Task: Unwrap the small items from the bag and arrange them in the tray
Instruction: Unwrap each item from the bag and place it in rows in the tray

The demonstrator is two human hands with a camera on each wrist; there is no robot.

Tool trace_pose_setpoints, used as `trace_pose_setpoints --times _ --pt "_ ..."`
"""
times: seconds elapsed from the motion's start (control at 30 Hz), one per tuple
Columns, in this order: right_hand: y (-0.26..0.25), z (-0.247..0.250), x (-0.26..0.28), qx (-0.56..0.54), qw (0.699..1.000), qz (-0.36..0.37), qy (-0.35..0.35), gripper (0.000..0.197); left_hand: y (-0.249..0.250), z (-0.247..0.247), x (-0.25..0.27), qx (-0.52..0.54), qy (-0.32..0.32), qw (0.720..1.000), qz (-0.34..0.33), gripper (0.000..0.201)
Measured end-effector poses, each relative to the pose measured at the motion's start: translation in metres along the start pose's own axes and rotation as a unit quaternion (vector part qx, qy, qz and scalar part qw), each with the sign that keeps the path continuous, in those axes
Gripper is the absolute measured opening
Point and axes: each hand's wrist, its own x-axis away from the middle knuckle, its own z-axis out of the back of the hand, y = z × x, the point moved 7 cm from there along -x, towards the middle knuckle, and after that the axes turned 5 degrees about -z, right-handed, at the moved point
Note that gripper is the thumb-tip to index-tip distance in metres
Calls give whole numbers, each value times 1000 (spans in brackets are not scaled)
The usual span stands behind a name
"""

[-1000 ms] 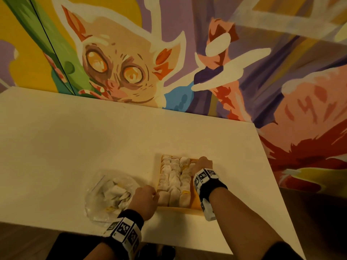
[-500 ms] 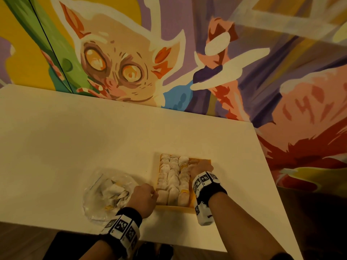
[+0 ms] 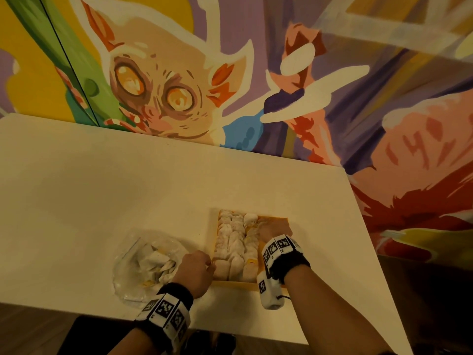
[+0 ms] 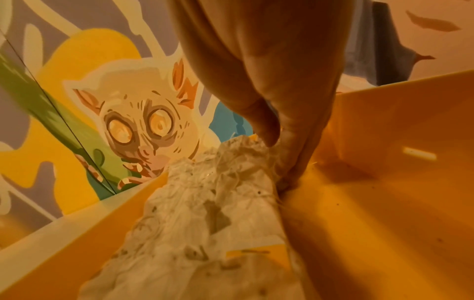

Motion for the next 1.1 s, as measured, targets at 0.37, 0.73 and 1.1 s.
trace_pose_setpoints --times 0.37,0.73,1.1 --pt "1 -19 -9 -19 998 47 -39 36 0 0 0 -7 0 1000 -4 31" --pt "8 -16 -11 -48 995 78 -48 29 -5 8 -1 50 31 998 -2 32" --pt "-32 4 84 -279 905 312 -76 7 3 32 9 615 -21 783 93 63"
